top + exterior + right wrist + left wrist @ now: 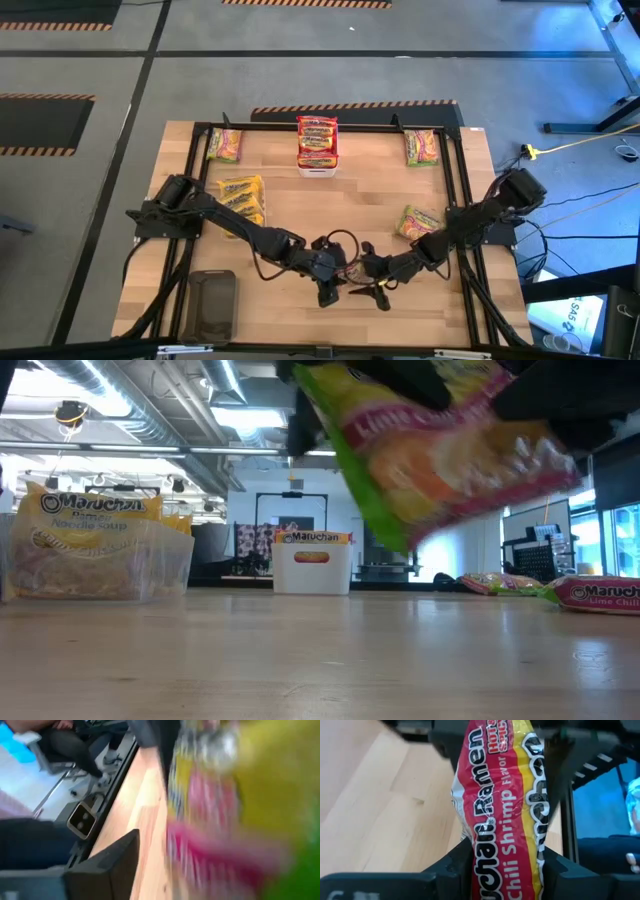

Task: Sort Maruchan noodles
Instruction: Put the green noodle pack into the black bin

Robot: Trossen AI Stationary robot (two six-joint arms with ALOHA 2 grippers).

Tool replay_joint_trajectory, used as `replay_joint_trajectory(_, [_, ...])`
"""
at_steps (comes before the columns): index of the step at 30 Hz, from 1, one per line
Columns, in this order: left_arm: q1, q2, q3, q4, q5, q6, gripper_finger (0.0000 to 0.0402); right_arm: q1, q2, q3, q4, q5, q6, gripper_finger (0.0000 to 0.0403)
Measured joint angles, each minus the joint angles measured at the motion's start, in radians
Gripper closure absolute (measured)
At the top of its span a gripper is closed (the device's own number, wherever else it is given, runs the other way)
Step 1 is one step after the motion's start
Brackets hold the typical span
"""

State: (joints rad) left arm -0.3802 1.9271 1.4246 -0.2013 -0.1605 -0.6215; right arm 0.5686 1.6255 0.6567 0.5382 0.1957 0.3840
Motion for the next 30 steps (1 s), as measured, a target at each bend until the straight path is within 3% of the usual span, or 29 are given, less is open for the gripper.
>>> replay_joint_trajectory(5, [-0.041,-0.104,0.001,-0.187,-0.008,-0.005,0.0279,0.049,-0.122,-0.001,-0.187,-0.031,0.000,0.0141])
replay_joint_trajectory(11, [-0.118,-0.249,0.001,-0.387,-0.053,-0.063,0.0279,0.108,-0.166,-0.001,-0.280,0.123,0.001,0.0137])
replay_joint_trajectory(22, [-0.335,-0.436,0.001,-0.829,-0.043,-0.381,0.0279,0.105,-0.159,-0.002,-0.279,0.170,0.032,0.0136])
replay_joint_trajectory(30, [-0.505,-0.457,0.000,-1.088,0.087,-0.670,0.0279,0.105,-0.158,-0.002,-0.279,0.202,0.057,0.0136])
